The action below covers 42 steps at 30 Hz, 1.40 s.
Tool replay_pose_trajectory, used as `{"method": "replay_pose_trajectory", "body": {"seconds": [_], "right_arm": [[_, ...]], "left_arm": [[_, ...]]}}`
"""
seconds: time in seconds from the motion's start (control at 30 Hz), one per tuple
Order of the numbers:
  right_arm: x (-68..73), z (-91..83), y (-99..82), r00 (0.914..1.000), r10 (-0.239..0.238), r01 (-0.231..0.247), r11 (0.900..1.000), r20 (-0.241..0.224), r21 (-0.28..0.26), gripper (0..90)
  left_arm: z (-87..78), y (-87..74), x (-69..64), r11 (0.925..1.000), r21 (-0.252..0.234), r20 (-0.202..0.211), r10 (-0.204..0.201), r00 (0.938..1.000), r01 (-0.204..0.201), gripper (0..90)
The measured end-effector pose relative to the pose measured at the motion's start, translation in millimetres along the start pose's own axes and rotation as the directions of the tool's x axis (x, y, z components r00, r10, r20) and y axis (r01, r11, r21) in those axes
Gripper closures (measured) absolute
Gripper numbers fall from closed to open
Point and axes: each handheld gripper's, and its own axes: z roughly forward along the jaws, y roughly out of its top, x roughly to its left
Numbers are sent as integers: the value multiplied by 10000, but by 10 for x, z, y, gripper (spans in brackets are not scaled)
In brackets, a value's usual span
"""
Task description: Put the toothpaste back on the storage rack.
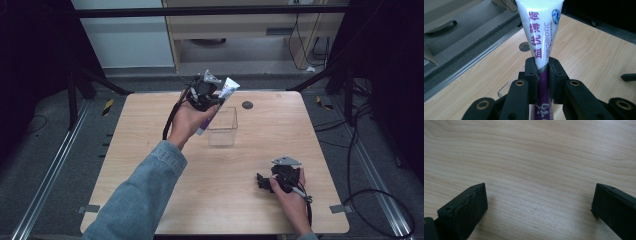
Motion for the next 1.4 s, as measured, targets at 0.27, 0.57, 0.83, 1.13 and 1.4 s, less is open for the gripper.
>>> {"method": "replay_pose_trajectory", "body": {"seconds": [0.27,0.57,0.83,1.13,1.4], "right_arm": [[2,0,1,10000,35,-35,10000,-7,-12,3],[1,0,1,10000,29,-29,10000,-8,-15,3],[1,0,1,10000,28,-28,10000,-9,-18,4],[1,0,1,10000,23,-23,10000,-9,-14,4],[1,0,1,10000,28,-28,10000,-8,-15,3]], "left_arm": [[105,39,48,9998,-171,-17,-128,9999,128,791],[180,81,90,9985,-438,-76,-325,9994,321,791],[226,88,166,9978,-520,-83,-405,9991,400,790],[232,103,195,9964,-671,-89,-525,9986,518,791],[241,114,181,9945,-853,-16,-605,9982,601,791]]}}
